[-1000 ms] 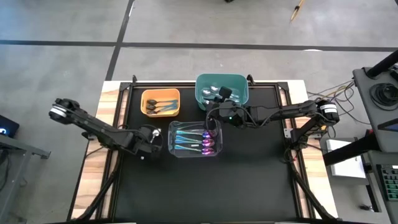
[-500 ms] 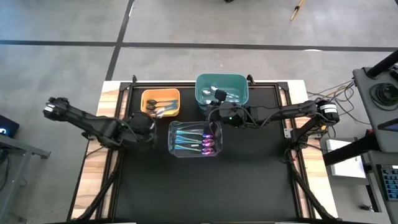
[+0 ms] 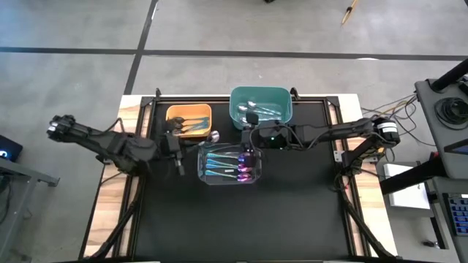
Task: Sort silverware by color (type)
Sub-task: Put the blue patterned spoon into the green bin
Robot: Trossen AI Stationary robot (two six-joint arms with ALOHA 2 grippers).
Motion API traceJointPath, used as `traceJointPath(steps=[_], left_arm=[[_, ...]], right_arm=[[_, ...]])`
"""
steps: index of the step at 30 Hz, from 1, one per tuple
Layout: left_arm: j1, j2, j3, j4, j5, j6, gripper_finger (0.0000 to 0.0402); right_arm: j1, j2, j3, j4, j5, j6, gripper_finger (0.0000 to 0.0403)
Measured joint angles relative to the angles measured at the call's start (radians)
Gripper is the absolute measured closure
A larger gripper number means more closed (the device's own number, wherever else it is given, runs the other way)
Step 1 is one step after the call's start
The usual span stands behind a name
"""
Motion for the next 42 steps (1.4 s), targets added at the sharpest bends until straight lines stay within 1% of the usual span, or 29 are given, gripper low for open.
traceJointPath(steps=[4,6,8,12,16,19,24,30,35,38,42], left_arm=[[0.021,-0.044,-0.082,0.239,0.146,0.235,0.0401],[0.034,-0.063,-0.141,0.369,0.189,0.313,0.0401],[0.045,-0.073,-0.203,0.499,0.189,0.366,0.0401],[0.058,-0.065,-0.335,0.751,0.212,0.43,0.0401],[0.061,-0.046,-0.43,0.941,0.214,0.449,0.0401],[0.062,-0.024,-0.465,1.011,0.215,0.449,0.0401],[0.063,0.011,-0.481,1.087,0.215,0.482,0.0401],[0.078,0.069,-0.474,1.139,0.215,0.497,0.0401],[0.086,0.13,-0.46,1.217,0.215,0.498,0.0401],[0.094,0.168,-0.449,1.23,0.216,0.498,0.0401],[0.107,0.216,-0.428,1.236,0.216,0.498,0.0401]], right_arm=[[-0.002,-0.004,-0.014,0.036,-0.079,0.0,0.0326],[0.0,-0.004,-0.03,0.089,-0.119,-0.009,0.0326],[0.001,-0.004,-0.053,0.178,-0.142,-0.016,0.0326],[0.004,-0.003,-0.11,0.391,-0.147,-0.011,0.0326],[0.005,0.005,-0.134,0.485,-0.169,0.014,0.0326],[0.005,0.005,-0.13,0.494,-0.223,0.038,0.0326],[0.006,0.006,-0.114,0.494,-0.249,0.055,0.0326],[0.006,0.008,-0.101,0.495,-0.255,0.055,0.0326],[0.006,0.008,-0.096,0.494,-0.256,0.081,0.0326],[0.007,0.008,-0.096,0.494,-0.278,0.08,0.0326],[0.007,0.008,-0.091,0.495,-0.281,0.059,0.0326]])
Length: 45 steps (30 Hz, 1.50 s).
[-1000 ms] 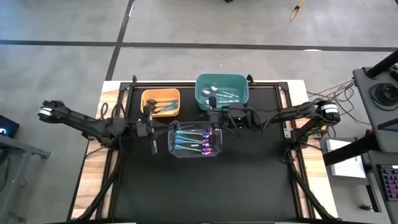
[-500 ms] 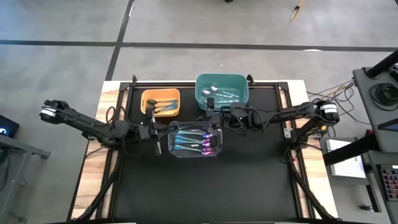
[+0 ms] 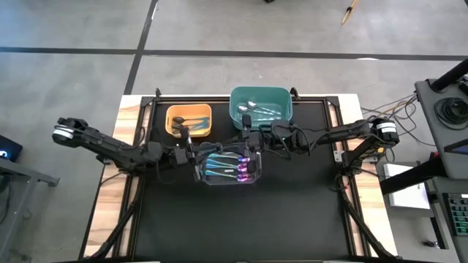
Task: Sort silverware by color (type)
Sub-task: Put the blue patterned spoon into the green bin
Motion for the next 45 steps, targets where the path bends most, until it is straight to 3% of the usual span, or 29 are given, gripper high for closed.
traceJointPath(steps=[8,15,20,29,34,39,45], left_arm=[[0.017,0.04,0.02,0.009,-0.001,0.003,0.0401],[0.023,0.023,0.014,0.011,-0.001,0.003,0.0401],[0.024,0.034,0.014,0.006,-0.001,0.003,0.0401],[0.033,0.047,0.015,0.008,-0.003,0.003,0.0398],[0.033,0.035,0.015,0.01,-0.01,0.003,0.0396],[0.033,0.03,0.015,0.008,-0.01,0.003,0.0396],[0.034,0.028,0.015,0.008,-0.01,0.003,0.0396]], right_arm=[[0.0,0.0,0.0,-0.061,0.011,-0.183,0.0326],[-0.003,-0.002,0.008,-0.038,0.011,0.056,0.0326],[-0.002,-0.001,0.008,-0.046,0.011,0.072,0.0326],[-0.003,-0.001,0.008,-0.075,0.013,-0.132,0.0332],[-0.006,-0.004,0.008,-0.096,0.012,-0.027,0.0338],[-0.01,-0.017,0.008,-0.196,0.084,0.018,0.0291],[-0.009,-0.017,0.008,-0.251,0.386,0.068,0.0185]])
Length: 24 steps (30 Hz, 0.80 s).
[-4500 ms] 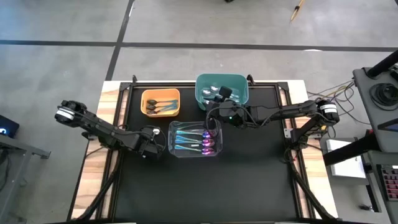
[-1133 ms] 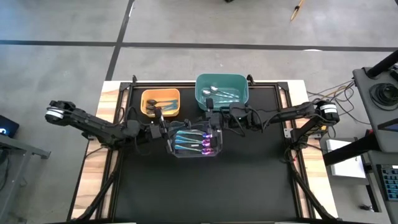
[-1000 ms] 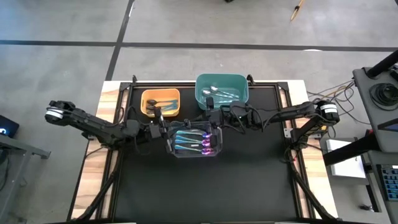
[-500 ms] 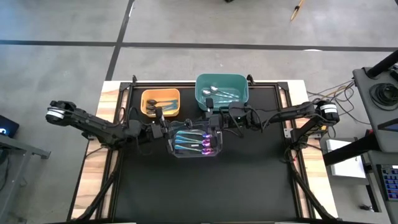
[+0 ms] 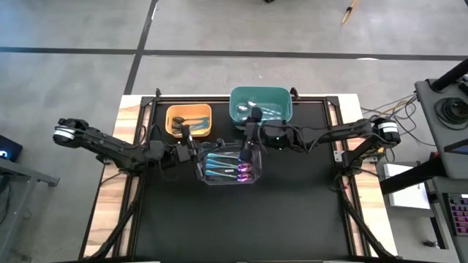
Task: Sort silverware by color (type)
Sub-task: Put the blue patterned spoon into the green bin
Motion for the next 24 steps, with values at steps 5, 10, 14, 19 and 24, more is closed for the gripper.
traceJointPath(steps=[5,10,14,19,24], left_arm=[[0.002,0.0,0.0,-0.005,0.0,0.0,0.0396],[0.002,0.002,0.0,-0.006,0.008,0.0,0.0396],[0.002,0.002,0.0,-0.006,0.06,-0.01,0.0396],[0.002,0.002,0.0,-0.004,0.086,-0.012,0.0396],[0.015,0.008,0.005,0.005,0.085,-0.021,0.0396]], right_arm=[[0.002,0.01,0.0,0.073,-0.258,-0.119,0.0129],[0.001,0.024,0.0,0.156,-0.393,-0.112,0.0127],[-0.012,0.025,0.0,0.241,-0.384,-0.08,0.014],[-0.011,0.046,0.006,0.289,-0.414,-0.092,0.0161],[-0.011,0.084,0.055,0.3,-0.459,-0.091,0.0176]])
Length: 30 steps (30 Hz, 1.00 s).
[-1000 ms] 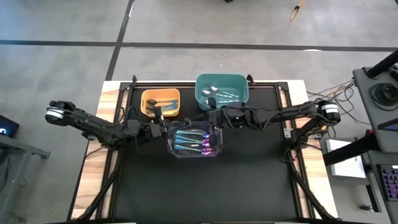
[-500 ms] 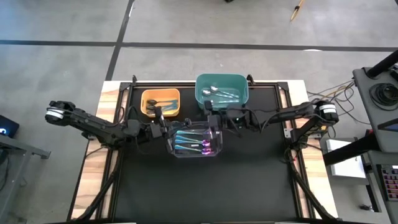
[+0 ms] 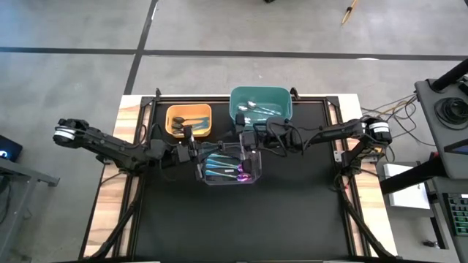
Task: Sort silverware by color (type)
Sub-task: Put the blue patterned spoon into the green bin
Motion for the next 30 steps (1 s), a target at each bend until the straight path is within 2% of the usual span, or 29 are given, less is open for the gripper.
traceJointPath(steps=[5,9,14,18,21,24,30], left_arm=[[0.001,0.02,0.011,0.005,0.001,-0.002,0.0396],[0.003,0.022,0.013,0.007,0.001,-0.002,0.0396],[0.004,0.02,0.011,0.007,0.0,-0.002,0.0396],[0.005,0.02,0.011,0.007,-0.004,-0.003,0.0395],[0.005,0.02,0.012,0.006,-0.008,-0.007,0.0387],[0.008,0.016,0.013,0.002,-0.008,-0.005,0.0365],[0.054,-0.02,0.013,-0.012,-0.009,0.016,0.0282]], right_arm=[[0.0,0.029,0.029,-0.006,-0.002,-0.019,0.0189],[0.0,0.029,0.031,-0.001,-0.002,-0.02,0.0216],[0.0,0.028,0.031,-0.004,-0.002,-0.017,0.0286],[0.001,0.027,0.031,-0.005,-0.005,-0.018,0.0369],[0.001,0.027,0.032,-0.013,-0.004,-0.018,0.0385],[0.0,0.024,0.058,-0.078,-0.002,-0.006,0.0387],[-0.028,0.022,0.167,-0.3,-0.002,-0.03,0.0388]])
